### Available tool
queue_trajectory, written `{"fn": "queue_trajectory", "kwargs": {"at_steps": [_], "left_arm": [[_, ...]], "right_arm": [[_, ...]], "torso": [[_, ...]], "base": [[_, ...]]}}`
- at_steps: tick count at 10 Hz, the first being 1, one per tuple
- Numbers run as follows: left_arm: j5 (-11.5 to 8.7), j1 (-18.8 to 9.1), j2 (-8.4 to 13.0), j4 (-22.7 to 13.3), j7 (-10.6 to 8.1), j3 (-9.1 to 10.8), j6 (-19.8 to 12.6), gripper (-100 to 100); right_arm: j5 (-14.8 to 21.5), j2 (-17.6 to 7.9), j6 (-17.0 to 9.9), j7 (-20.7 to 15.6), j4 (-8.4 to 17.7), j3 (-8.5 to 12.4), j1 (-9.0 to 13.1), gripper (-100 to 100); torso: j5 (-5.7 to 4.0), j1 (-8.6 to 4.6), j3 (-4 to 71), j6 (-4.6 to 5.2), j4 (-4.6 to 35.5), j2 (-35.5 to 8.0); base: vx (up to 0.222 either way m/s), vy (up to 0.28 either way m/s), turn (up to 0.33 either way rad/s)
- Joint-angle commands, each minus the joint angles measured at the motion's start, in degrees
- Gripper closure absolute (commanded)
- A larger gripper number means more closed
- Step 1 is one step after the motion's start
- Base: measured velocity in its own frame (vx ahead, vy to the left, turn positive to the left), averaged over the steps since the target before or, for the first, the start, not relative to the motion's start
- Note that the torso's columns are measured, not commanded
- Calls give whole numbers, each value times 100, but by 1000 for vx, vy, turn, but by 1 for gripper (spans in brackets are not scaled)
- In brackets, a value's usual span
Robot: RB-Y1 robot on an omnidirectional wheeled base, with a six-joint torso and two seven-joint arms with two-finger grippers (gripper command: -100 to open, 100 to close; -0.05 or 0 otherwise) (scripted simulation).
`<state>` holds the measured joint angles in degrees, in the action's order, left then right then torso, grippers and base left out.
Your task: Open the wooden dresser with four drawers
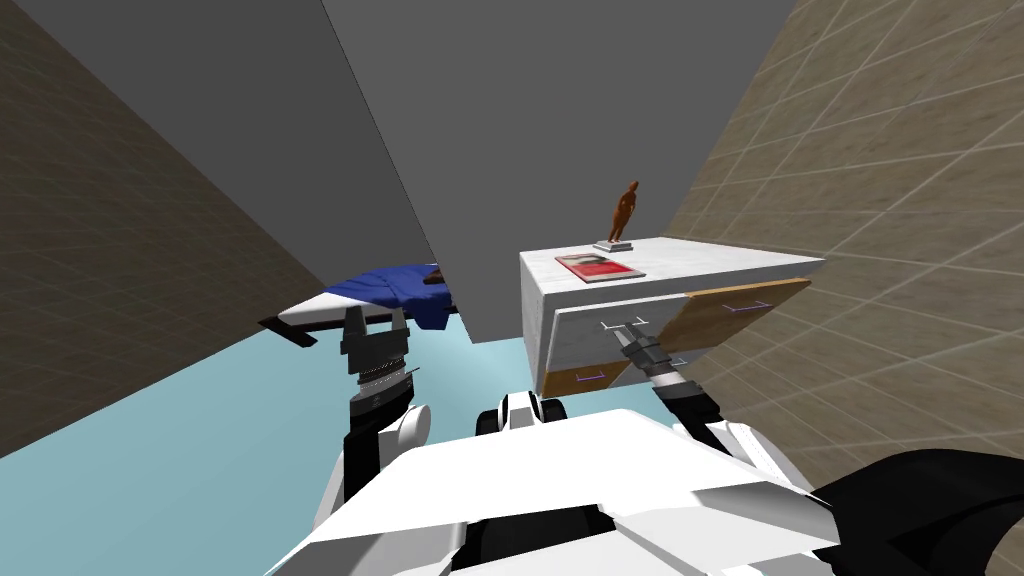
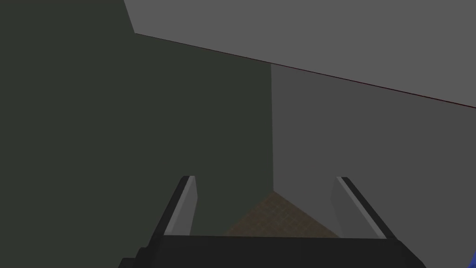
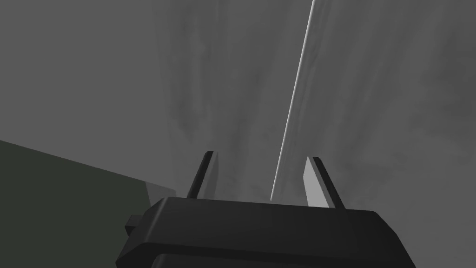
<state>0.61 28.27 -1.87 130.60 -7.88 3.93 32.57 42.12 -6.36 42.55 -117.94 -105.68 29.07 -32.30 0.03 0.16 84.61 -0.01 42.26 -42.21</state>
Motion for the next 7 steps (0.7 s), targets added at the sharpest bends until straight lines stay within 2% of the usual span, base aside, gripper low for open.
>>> {"fn": "queue_trajectory", "kwargs": {"at_steps": [1,2,4,6,7], "left_arm": [[0,0,0,0,0,0,0,0],[0,0,0,0,0,0,0,0],[0,2,0,1,0,1,0,0],[0,1,0,0,0,1,0,0],[0,0,1,0,0,1,0,0]], "right_arm": [[14,31,-43,86,33,-2,-30,-100],[-74,-142,121,251,39,73,-127,-100],[-145,-284,258,368,39,132,-203,-100],[-147,-285,256,371,28,135,-213,-100],[-145,-284,258,368,39,132,-203,100]], "torso": [[2,2,0,1,0,0],[-3,-22,-4,2,2,-8],[-4,-20,15,-1,-7,22],[-3,-16,-21,1,10,-33],[-7,-30,-24,-2,11,-37]], "base": [[18,43,2],[118,56,-216],[132,67,-166],[19,45,-127],[-6,-20,59]]}}
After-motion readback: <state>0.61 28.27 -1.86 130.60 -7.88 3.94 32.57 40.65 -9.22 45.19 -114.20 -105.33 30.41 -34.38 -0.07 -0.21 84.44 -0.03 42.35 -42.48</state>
